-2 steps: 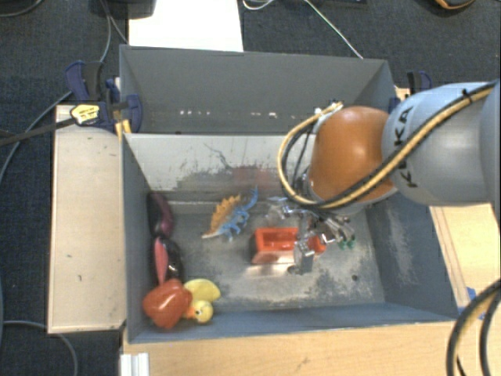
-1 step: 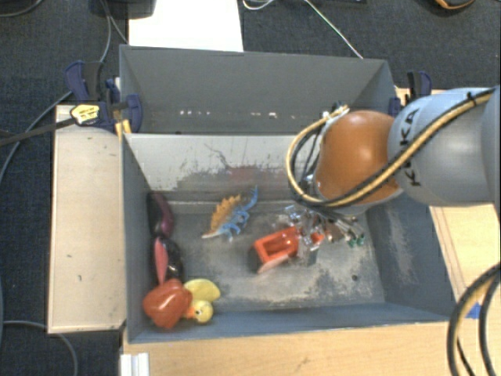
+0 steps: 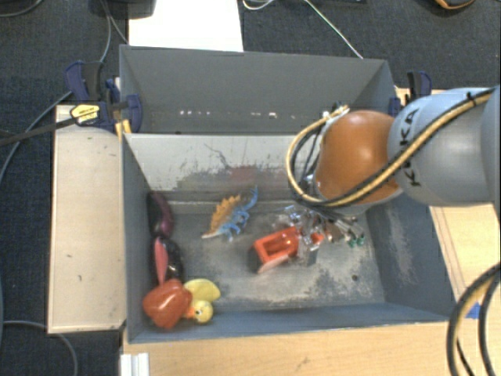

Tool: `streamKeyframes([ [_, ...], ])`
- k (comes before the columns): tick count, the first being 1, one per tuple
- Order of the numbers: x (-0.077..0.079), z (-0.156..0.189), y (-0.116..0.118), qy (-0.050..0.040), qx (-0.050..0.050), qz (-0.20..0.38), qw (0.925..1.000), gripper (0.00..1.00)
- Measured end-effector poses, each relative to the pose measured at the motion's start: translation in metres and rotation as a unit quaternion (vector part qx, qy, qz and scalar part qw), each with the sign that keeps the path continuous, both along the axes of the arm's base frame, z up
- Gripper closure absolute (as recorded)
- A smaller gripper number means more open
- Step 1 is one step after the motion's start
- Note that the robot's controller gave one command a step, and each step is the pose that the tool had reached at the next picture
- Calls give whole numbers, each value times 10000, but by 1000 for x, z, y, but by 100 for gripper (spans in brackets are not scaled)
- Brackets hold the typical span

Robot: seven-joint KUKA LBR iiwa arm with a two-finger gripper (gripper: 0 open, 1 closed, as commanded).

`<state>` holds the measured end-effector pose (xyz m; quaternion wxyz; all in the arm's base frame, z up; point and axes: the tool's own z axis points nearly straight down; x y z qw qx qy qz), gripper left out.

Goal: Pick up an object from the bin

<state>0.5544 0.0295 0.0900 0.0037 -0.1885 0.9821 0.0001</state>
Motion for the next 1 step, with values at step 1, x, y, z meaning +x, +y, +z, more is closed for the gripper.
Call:
streamKeyframes([
  [1, -5, 115, -2, 34, 1, -94, 10000, 100],
])
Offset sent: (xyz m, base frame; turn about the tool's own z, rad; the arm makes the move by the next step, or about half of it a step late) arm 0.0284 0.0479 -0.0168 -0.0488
